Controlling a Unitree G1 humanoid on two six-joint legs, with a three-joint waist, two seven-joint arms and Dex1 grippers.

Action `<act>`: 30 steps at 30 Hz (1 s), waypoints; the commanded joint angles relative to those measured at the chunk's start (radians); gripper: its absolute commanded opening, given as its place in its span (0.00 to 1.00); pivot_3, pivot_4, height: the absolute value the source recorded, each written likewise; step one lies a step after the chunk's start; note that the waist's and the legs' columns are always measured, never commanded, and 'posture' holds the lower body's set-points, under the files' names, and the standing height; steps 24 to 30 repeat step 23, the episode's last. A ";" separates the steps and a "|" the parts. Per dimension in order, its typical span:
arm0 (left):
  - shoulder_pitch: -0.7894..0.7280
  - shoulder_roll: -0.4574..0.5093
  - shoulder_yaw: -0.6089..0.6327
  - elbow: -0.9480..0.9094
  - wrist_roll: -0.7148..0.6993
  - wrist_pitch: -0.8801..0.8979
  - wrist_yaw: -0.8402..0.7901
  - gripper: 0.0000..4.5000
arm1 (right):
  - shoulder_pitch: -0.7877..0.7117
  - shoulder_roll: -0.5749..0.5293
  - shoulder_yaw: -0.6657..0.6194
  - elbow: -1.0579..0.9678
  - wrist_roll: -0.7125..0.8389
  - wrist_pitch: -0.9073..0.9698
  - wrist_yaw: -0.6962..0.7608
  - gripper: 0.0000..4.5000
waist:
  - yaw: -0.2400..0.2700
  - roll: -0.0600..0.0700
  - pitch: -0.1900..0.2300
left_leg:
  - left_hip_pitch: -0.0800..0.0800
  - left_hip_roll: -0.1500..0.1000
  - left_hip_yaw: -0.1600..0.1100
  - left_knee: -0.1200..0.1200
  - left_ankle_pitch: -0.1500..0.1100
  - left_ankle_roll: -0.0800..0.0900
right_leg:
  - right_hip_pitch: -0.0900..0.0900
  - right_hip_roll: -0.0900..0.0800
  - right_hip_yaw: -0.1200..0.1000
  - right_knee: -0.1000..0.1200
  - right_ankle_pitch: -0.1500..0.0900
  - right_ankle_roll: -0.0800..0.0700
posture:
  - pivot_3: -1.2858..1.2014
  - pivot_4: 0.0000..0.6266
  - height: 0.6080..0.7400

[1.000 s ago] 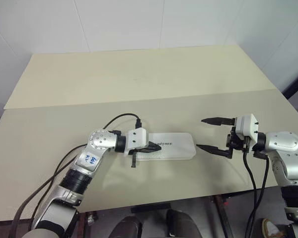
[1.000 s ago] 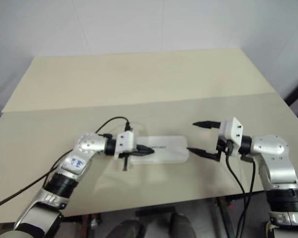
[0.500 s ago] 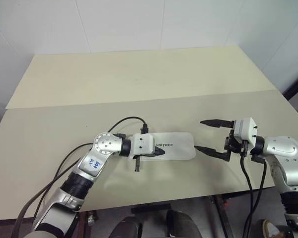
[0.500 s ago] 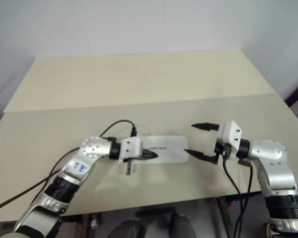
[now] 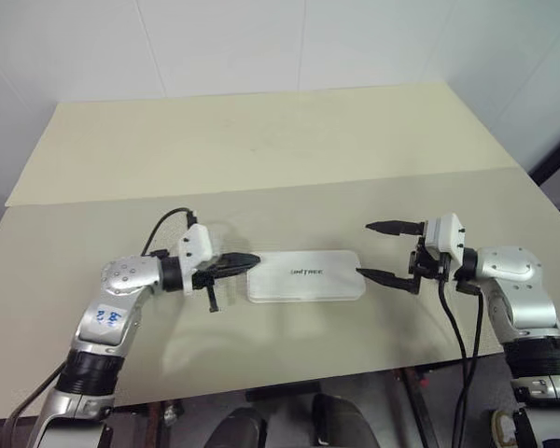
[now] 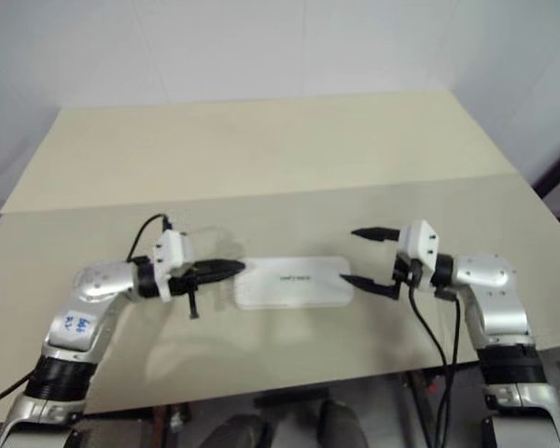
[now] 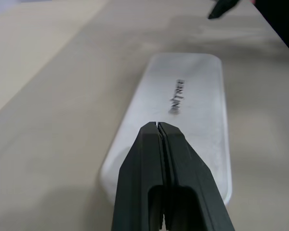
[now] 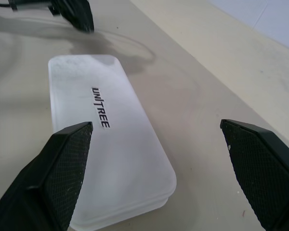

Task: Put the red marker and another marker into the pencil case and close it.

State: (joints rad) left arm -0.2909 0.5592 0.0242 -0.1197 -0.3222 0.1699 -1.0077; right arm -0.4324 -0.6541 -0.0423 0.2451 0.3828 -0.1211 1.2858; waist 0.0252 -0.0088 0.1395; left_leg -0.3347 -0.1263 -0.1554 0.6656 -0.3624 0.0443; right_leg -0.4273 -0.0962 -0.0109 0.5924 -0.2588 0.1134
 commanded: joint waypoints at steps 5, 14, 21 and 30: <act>0.111 0.030 0.137 -0.151 -0.168 -0.022 -0.030 0.60 | -0.070 -0.001 -0.028 0.055 0.020 -0.074 0.066 1.00 | 0.001 0.001 0.001 | 0.000 0.000 0.000 0.000 0.000 0.000 | 0.000 0.000 -0.001 -0.001 0.000 0.000 | 0.52 0.24 1.00; 0.206 0.059 0.177 -0.197 -0.169 -0.036 -0.004 0.99 | -0.015 -0.022 -0.081 0.050 0.043 -0.074 0.050 1.00 | 0.004 0.002 0.001 | 0.001 0.000 0.000 0.000 0.000 0.000 | 0.001 0.000 0.001 -0.001 0.000 -0.001 | 0.52 0.24 1.00; 0.163 0.062 0.149 -0.122 -0.119 -0.087 -0.006 0.99 | 0.043 -0.064 -0.142 0.052 0.053 -0.079 0.050 1.00 | 0.001 0.002 0.001 | 0.001 0.000 0.000 -0.001 0.000 0.000 | 0.001 0.000 0.000 -0.001 0.001 -0.002 | 0.52 0.24 1.00; 0.153 0.061 0.146 -0.096 -0.102 -0.109 -0.004 0.99 | 0.044 -0.065 -0.145 0.060 0.049 -0.081 0.047 1.00 | 0.000 0.002 0.001 | 0.001 0.000 0.001 -0.001 0.000 0.000 | 0.001 0.000 0.000 -0.001 0.001 -0.002 | 0.52 0.24 1.00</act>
